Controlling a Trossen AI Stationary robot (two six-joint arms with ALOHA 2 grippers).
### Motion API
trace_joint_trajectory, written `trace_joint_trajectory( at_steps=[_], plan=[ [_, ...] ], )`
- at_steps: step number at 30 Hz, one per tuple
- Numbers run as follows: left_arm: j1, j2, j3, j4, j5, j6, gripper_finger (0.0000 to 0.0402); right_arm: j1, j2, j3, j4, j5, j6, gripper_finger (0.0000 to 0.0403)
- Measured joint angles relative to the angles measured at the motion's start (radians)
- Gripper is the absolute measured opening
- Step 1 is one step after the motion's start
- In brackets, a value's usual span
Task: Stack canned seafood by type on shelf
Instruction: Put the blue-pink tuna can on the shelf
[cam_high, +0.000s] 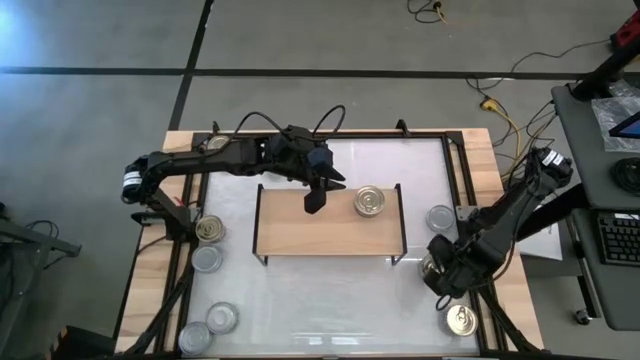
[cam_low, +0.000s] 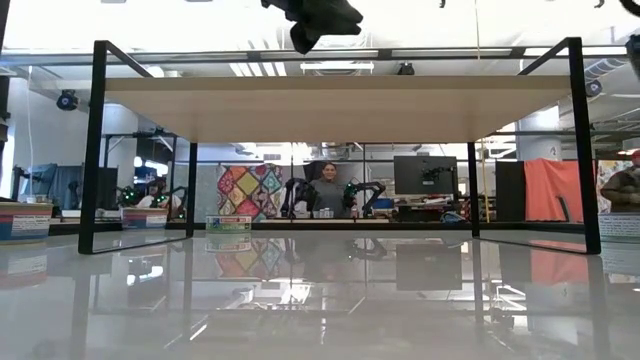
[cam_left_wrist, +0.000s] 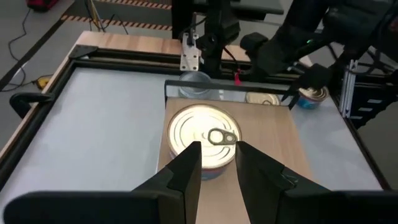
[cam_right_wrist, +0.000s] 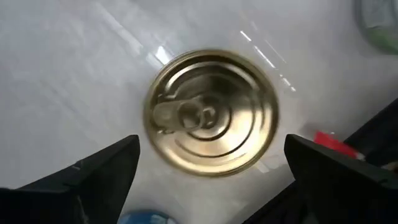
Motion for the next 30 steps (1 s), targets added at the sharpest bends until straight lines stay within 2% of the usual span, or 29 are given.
trace_joint_trajectory(
  at_steps=[6,14,30],
  plan=[
    [0.0,0.0,0.014,-0.006,0.0,-0.004,0.0084,-0.056,0.0,-0.025,-0.004,0.002,-0.06,0.0398],
    [-0.005,-0.002,0.045,-0.053,-0.001,-0.03,0.0084,-0.064,0.007,-0.106,0.032,-0.002,-0.065,0.04],
    [-0.052,-0.003,0.064,-0.108,-0.003,-0.056,0.0084,-0.064,0.052,-0.128,0.559,0.0,-0.305,0.04]
  ],
)
